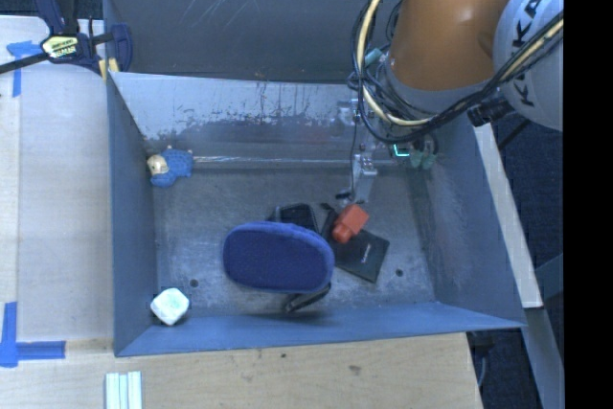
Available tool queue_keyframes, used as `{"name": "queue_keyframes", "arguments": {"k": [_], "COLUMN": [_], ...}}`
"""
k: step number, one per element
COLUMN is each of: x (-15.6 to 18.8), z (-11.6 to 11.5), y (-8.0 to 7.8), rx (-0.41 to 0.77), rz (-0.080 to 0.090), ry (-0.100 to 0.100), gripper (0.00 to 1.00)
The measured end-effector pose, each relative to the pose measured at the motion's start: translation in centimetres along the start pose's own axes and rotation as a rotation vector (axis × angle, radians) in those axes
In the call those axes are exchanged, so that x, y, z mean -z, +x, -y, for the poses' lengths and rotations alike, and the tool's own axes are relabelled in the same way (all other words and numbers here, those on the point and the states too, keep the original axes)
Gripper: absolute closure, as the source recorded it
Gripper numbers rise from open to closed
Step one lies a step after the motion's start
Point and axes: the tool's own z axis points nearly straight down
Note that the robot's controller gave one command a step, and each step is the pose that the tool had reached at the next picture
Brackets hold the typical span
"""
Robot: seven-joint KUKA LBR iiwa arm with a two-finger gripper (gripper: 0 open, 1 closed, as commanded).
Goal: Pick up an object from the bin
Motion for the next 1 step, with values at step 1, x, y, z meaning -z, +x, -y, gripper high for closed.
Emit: {"name": "queue_keyframes", "arguments": {"k": [1], "x": [-7.78], "z": [3.22], "y": [4.83], "rx": [-0.001], "rz": [-0.004], "ry": [0.001], "gripper": [0.0]}}
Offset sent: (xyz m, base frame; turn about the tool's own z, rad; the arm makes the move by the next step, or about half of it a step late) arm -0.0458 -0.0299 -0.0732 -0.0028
